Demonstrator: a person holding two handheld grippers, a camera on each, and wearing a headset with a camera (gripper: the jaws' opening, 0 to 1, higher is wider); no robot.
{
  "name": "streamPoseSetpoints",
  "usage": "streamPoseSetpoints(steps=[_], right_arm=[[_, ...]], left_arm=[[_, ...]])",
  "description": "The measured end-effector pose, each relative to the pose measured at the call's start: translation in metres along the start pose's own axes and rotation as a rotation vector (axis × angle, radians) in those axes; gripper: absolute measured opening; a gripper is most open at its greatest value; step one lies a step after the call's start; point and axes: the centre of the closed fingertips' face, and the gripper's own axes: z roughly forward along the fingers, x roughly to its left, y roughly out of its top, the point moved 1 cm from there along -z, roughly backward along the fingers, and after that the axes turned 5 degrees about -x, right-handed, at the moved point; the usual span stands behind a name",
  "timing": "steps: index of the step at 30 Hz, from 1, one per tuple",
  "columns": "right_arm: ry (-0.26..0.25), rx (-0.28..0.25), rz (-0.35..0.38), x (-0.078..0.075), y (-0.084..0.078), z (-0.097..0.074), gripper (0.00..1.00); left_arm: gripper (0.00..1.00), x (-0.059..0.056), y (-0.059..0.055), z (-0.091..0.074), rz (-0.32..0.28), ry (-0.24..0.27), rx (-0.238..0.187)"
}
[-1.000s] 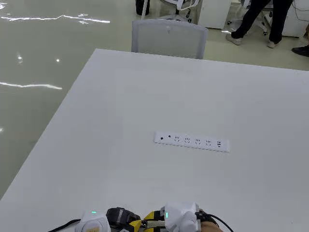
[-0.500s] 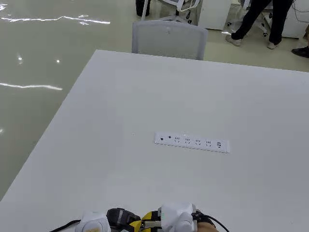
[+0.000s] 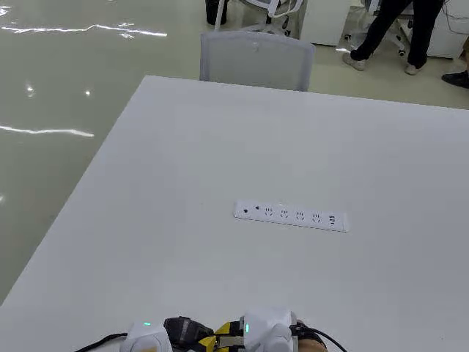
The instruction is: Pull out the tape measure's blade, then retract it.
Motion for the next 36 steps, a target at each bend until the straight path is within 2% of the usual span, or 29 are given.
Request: streamPoseSetpoints(steps=[3, 8, 9, 10, 14, 23, 28, 30, 36], right_arm=[[-0.004, 0.004, 0.004, 0.0, -0.001, 0.001, 0.14], [-0.009, 0.018, 0.006, 0.003, -0.008, 0.004, 0.14], [-0.012, 0.015, 0.001, 0.002, -0.008, 0.004, 0.14], [-0.017, 0.006, 0.023, 0.002, -0.006, 0.003, 0.14], [-0.018, 0.006, 0.016, 0.002, -0.006, 0.003, 0.14], [-0.028, 0.012, 0.031, 0.001, -0.003, 0.001, 0.15], [-0.041, 0.013, 0.05, -0.004, -0.002, -0.002, 0.2], [-0.041, 0.015, 0.047, -0.003, -0.003, -0.002, 0.2], [-0.037, 0.034, 0.062, 0.004, -0.003, -0.004, 0.27]], left_arm=[[0.6, -0.002, 0.001, 0.0, 0.012, 0.008, 0.008], [0.6, -0.005, -0.001, 0.0, 0.072, 0.009, 0.02], [0.6, -0.002, -0.002, 0.002, 0.079, 0.012, 0.018], [0.6, 0.001, -0.001, 0.002, 0.065, 0.012, 0.015], [0.6, 0.002, -0.002, 0.002, 0.064, 0.01, 0.016], [0.59, -0.001, 0.0, 0.001, 0.072, 0.009, 0.011], [0.59, -0.003, 0.0, -0.002, 0.088, -0.003, 0.013], [0.59, -0.001, -0.001, -0.002, 0.087, -0.006, 0.014], [0.6, -0.002, 0.005, -0.011, 0.102, -0.018, 0.009]])
